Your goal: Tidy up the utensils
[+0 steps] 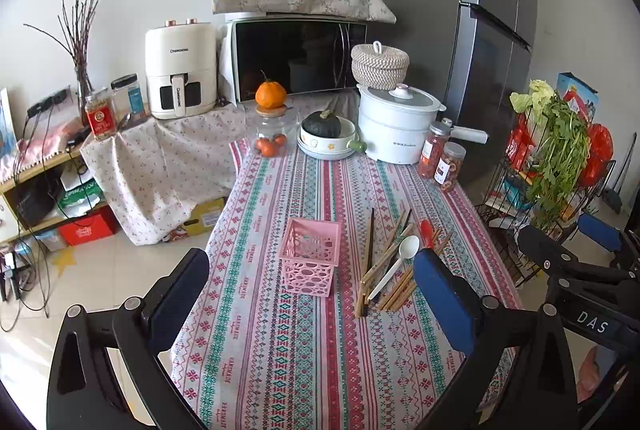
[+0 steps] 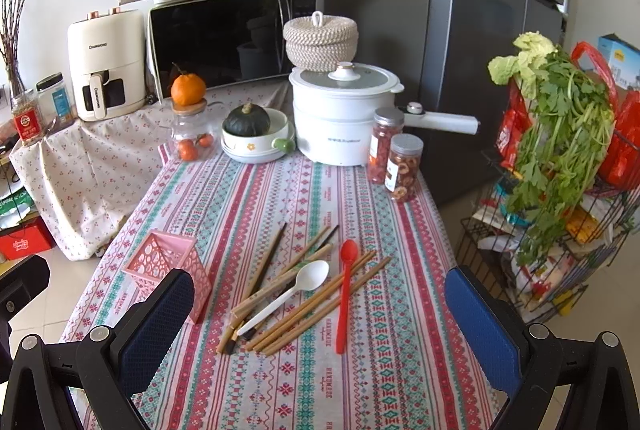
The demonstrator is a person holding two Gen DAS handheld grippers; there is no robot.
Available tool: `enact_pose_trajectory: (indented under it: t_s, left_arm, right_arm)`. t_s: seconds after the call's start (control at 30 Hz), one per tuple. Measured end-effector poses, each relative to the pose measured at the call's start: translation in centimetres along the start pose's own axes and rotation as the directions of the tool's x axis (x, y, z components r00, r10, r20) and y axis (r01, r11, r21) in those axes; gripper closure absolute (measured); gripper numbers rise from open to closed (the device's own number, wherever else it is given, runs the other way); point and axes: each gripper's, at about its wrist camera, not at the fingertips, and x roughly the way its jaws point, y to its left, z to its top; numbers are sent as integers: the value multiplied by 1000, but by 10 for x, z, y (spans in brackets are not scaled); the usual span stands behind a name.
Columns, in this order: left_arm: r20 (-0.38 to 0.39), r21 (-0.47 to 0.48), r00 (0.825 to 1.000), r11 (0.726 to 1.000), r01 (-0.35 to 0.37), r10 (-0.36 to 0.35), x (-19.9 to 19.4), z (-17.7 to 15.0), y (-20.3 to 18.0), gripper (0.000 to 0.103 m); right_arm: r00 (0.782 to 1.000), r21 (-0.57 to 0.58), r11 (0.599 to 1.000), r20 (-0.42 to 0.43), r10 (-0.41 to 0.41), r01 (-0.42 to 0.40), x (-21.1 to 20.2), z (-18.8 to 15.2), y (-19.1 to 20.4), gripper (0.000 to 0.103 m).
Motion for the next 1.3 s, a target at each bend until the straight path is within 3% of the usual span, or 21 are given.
enact_pose_trajectory:
  t_s: [1.3]
  left_arm:
    - [3, -2, 1000, 1000, 0, 0, -2, 1, -1, 0]
  right_arm:
    - [1000, 4, 1000, -14, 11, -11, 3, -1, 5, 0]
